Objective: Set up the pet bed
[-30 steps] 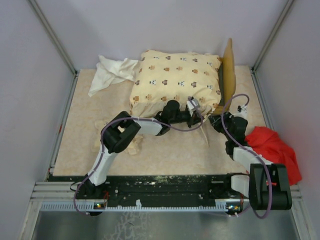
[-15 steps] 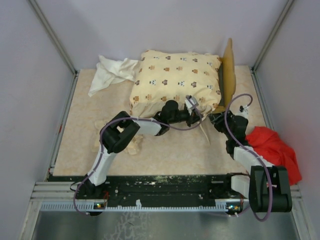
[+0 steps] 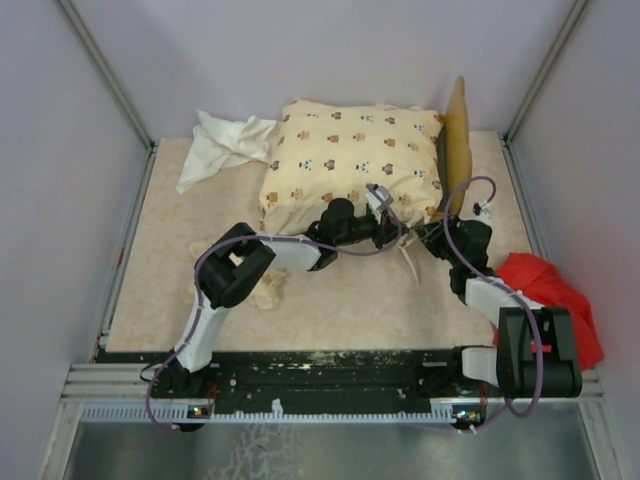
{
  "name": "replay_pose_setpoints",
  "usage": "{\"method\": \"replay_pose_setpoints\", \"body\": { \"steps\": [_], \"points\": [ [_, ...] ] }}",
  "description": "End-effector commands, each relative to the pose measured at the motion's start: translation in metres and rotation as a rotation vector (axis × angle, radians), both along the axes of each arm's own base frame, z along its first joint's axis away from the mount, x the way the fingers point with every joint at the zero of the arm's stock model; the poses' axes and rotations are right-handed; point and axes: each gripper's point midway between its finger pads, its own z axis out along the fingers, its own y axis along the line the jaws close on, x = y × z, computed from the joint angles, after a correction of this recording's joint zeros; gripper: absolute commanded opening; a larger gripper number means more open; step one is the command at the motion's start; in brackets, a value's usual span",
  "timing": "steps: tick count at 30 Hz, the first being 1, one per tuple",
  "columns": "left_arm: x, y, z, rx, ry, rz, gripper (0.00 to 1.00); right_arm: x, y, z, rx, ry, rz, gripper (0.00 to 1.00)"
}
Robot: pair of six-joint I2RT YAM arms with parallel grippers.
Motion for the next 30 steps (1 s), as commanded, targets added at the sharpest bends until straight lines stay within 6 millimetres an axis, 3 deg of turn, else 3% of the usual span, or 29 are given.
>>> {"method": "replay_pose_setpoints", "body": {
  "steps": [1,9,14,17,24,30],
  "points": [
    [0.002,0.004,0.048,-0.117,0.001,0.023,0.0,0.005,-0.017,0.006,-0.131,-0.017,-0.044,0.29],
    [0.009,0.005,0.062,-0.182,0.073,0.03,0.0,-0.021,-0.005,0.023,-0.316,-0.109,0.131,0.43],
    [0.02,0.012,0.06,-0.197,0.103,0.048,0.0,-0.032,-0.005,0.021,-0.394,-0.126,0.182,0.45],
    [0.023,0.013,0.064,-0.205,0.099,0.048,0.0,-0.032,0.011,0.025,-0.436,-0.199,0.312,0.44],
    [0.029,0.009,0.073,-0.211,0.097,0.042,0.0,-0.03,0.045,0.009,-0.571,-0.234,0.555,0.44],
    [0.031,0.008,0.079,-0.222,0.092,0.044,0.0,-0.015,0.044,0.008,-0.606,-0.214,0.516,0.44]
  ]
}}
